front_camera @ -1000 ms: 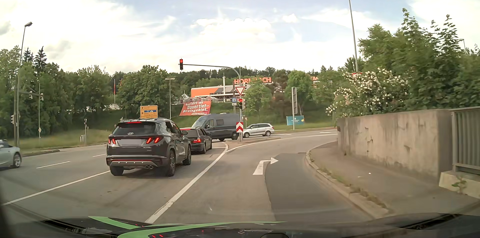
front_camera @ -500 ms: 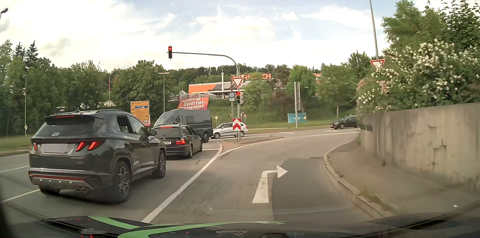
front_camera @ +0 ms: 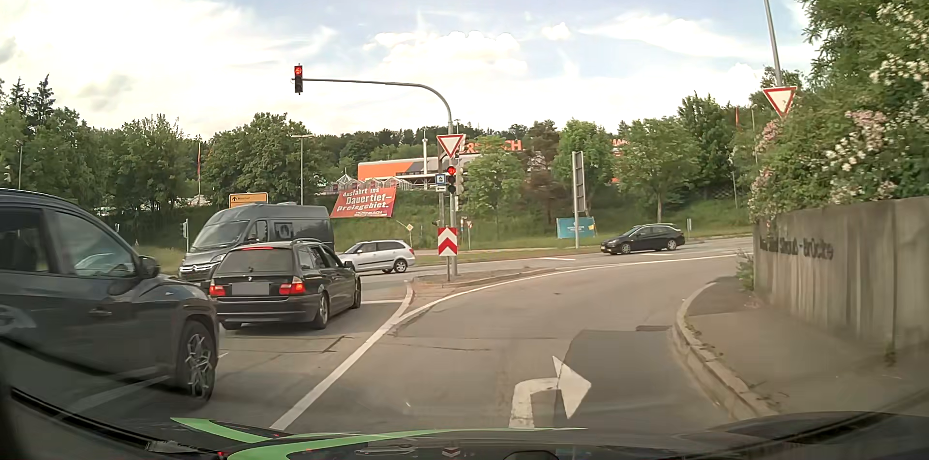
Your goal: Follow the waypoints while adhering to traffic rules and regulations
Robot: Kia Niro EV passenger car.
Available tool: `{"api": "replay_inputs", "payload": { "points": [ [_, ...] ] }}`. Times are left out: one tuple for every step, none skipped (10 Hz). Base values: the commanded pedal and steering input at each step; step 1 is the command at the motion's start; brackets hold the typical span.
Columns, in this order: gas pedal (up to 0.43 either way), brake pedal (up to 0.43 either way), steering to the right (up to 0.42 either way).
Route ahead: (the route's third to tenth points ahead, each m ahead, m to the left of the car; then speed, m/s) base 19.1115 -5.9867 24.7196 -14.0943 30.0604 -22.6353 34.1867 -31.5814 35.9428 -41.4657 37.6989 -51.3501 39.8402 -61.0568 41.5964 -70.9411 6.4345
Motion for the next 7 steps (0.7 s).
{"api": "replay_inputs", "payload": {
  "points": [
    [0.000, 0.177, 0.028],
    [0.000, 0.171, 0.040],
    [0.000, 0.177, 0.051],
    [0.000, 0.177, 0.059],
    [0.000, 0.177, 0.068],
    [0.000, 0.177, 0.080],
    [0.000, 0.171, 0.093]
  ]
}}
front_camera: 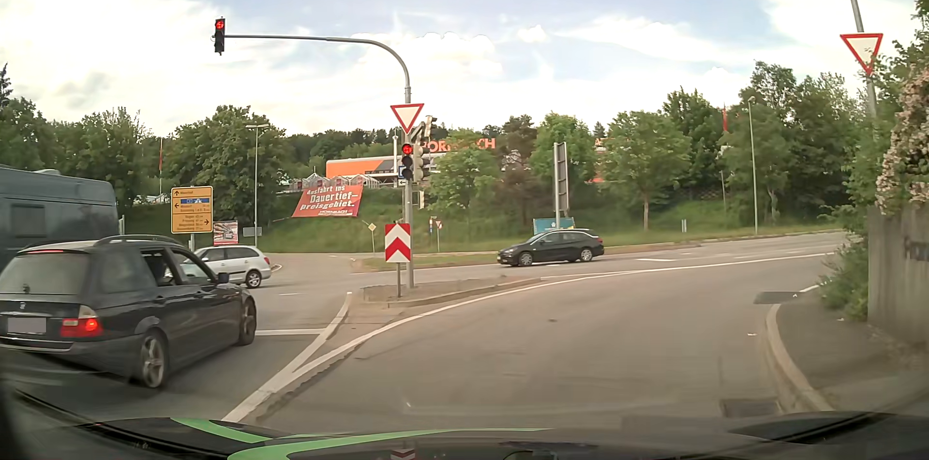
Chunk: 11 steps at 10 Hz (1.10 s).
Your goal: Follow the waypoints while adhering to traffic rules and regulations
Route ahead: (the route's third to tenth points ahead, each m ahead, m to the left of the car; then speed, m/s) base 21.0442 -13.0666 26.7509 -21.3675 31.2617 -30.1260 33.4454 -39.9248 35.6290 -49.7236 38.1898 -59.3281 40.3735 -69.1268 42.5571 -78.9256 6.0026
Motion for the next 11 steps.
{"api": "replay_inputs", "payload": {
  "points": [
    [0.000, 0.165, 0.104],
    [0.000, 0.165, 0.120],
    [0.000, 0.159, 0.140],
    [0.000, 0.152, 0.161],
    [0.000, 0.085, 0.177],
    [0.000, 0.000, 0.194],
    [0.000, 0.000, 0.207],
    [0.000, 0.000, 0.224],
    [0.000, 0.000, 0.245],
    [0.000, 0.000, 0.261],
    [0.020, 0.000, 0.267]
  ]
}}
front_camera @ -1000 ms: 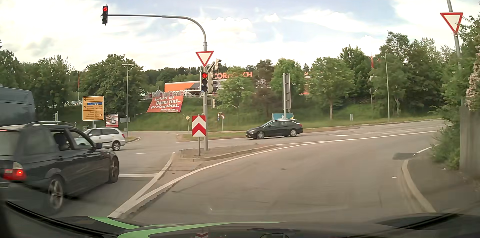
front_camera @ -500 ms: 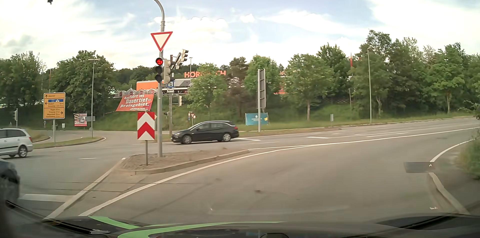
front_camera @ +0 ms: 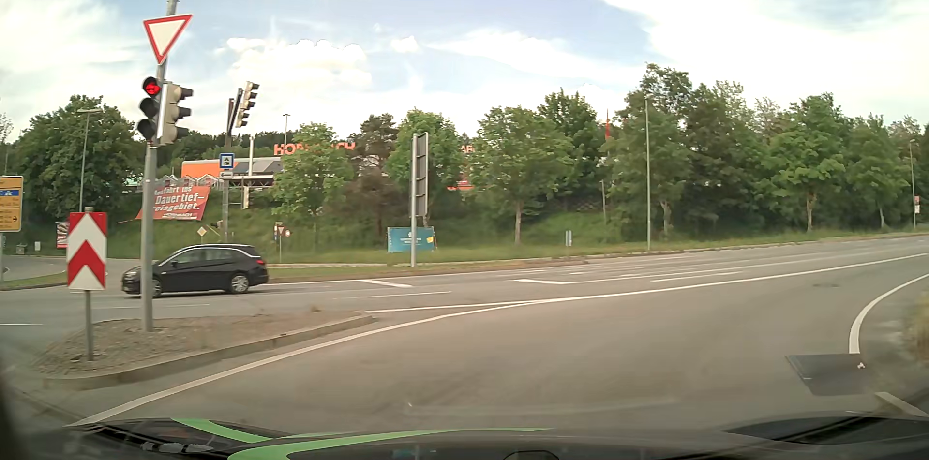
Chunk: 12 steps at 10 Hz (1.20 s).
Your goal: Follow the waypoints while adhering to traffic rules and regulations
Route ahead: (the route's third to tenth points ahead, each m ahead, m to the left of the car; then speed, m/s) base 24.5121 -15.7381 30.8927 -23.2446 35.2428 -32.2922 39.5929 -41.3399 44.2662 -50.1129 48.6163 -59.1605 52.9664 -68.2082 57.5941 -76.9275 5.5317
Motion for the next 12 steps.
{"api": "replay_inputs", "payload": {
  "points": [
    [0.110, 0.000, 0.270],
    [0.177, 0.000, 0.274],
    [0.177, 0.000, 0.277],
    [0.177, 0.000, 0.280],
    [0.177, 0.000, 0.279],
    [0.189, 0.000, 0.279],
    [0.209, 0.000, 0.280],
    [0.209, 0.000, 0.280],
    [0.209, 0.000, 0.280],
    [0.209, 0.000, 0.280],
    [0.209, 0.000, 0.280],
    [0.220, 0.000, 0.280]
  ]
}}
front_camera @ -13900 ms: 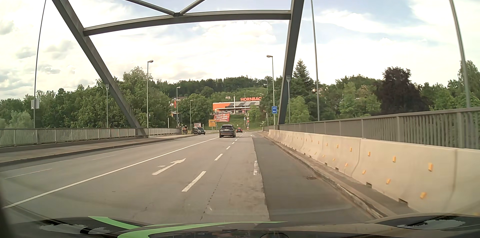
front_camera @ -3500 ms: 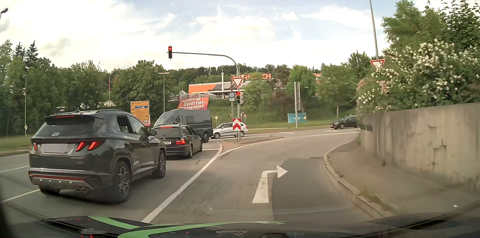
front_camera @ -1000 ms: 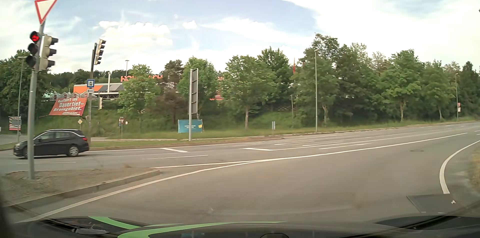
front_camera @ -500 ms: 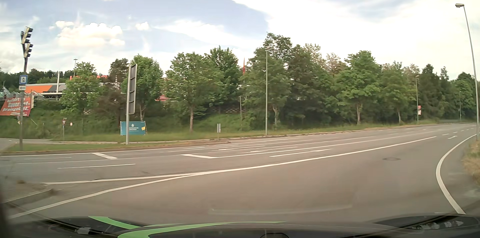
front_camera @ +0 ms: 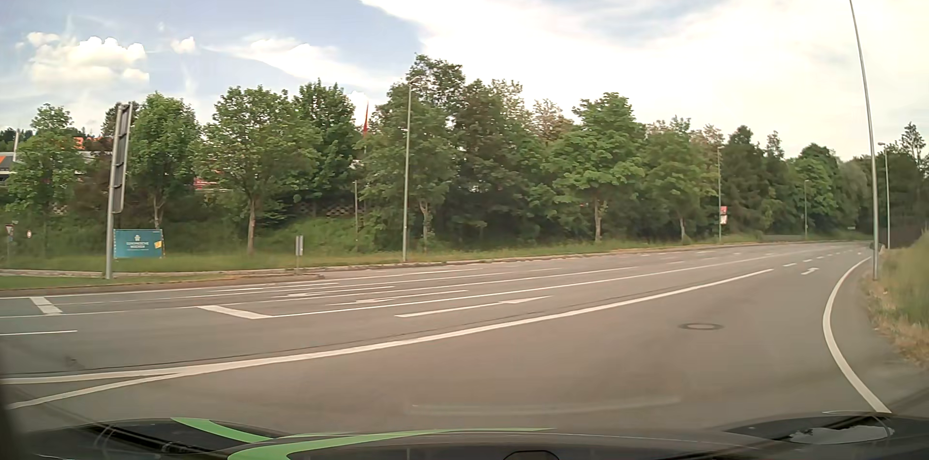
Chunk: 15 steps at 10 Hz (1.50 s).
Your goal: Follow the waypoints while adhering to traffic rules and regulations
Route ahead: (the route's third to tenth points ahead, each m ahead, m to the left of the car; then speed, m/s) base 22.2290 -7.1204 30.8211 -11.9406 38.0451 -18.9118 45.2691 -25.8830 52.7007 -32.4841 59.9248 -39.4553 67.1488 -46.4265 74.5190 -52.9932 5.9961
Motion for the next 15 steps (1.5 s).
{"api": "replay_inputs", "payload": {
  "points": [
    [0.228, 0.000, 0.279],
    [0.228, 0.000, 0.278],
    [0.248, 0.000, 0.277],
    [0.280, 0.000, 0.270],
    [0.280, 0.000, 0.262],
    [0.280, 0.000, 0.256],
    [0.287, 0.000, 0.247],
    [0.287, 0.000, 0.233],
    [0.287, 0.000, 0.220],
    [0.287, 0.000, 0.211],
    [0.287, 0.000, 0.202],
    [0.287, 0.000, 0.191],
    [0.287, 0.000, 0.179],
    [0.287, 0.000, 0.163],
    [0.299, 0.000, 0.150]
  ]
}}
